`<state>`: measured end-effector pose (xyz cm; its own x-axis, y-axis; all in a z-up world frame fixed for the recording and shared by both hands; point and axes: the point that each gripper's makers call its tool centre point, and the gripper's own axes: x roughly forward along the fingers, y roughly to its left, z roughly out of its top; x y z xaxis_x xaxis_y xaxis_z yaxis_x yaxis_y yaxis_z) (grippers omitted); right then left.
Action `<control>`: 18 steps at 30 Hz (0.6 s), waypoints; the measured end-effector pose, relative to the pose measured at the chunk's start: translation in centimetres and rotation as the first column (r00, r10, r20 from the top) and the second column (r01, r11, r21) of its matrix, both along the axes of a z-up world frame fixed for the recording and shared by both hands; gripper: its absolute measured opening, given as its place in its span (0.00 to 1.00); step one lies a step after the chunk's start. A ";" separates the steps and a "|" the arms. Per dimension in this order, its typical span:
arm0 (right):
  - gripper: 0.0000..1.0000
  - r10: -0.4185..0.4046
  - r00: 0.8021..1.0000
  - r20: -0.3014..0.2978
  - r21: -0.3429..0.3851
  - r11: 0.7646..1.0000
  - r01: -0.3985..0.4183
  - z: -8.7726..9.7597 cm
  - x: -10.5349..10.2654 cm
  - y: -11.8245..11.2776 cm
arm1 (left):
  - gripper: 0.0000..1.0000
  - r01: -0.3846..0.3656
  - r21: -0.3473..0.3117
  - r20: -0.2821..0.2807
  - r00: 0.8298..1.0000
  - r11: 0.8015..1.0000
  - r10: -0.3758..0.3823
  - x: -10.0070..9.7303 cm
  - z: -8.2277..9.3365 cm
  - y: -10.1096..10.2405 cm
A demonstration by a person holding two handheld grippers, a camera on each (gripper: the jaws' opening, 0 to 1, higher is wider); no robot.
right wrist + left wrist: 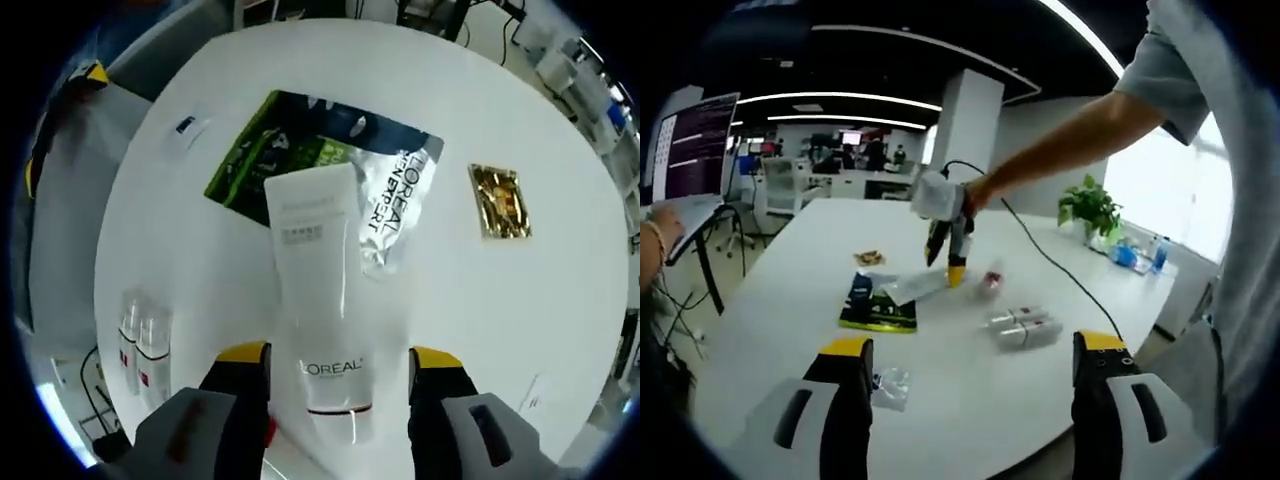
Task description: Arrange the skincare products in the storage area until every visible bottle or jar stands upright without overlapping.
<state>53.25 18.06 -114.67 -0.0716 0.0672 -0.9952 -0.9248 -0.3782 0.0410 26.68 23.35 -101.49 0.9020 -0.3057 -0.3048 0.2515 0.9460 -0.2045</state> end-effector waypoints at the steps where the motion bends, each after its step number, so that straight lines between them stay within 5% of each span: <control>1: 0.53 0.010 1.000 -0.001 -0.011 1.000 -0.010 -0.2 -0.1 -0.2 | 0.82 0.002 -0.002 -0.004 1.000 1.000 -0.002 0.0 -0.1 0.0; 6: 0.47 0.054 0.997 0.050 -0.030 0.998 -0.052 -0.8 0.6 -0.4 | 0.80 0.006 -0.003 -0.009 1.000 1.000 -0.006 -0.1 -0.1 -0.1; 18: 0.41 0.051 0.998 0.034 -0.019 0.999 -0.051 -0.6 0.4 -0.4 | 0.73 0.019 0.005 -0.033 0.999 1.000 -0.019 -0.3 -0.6 -0.2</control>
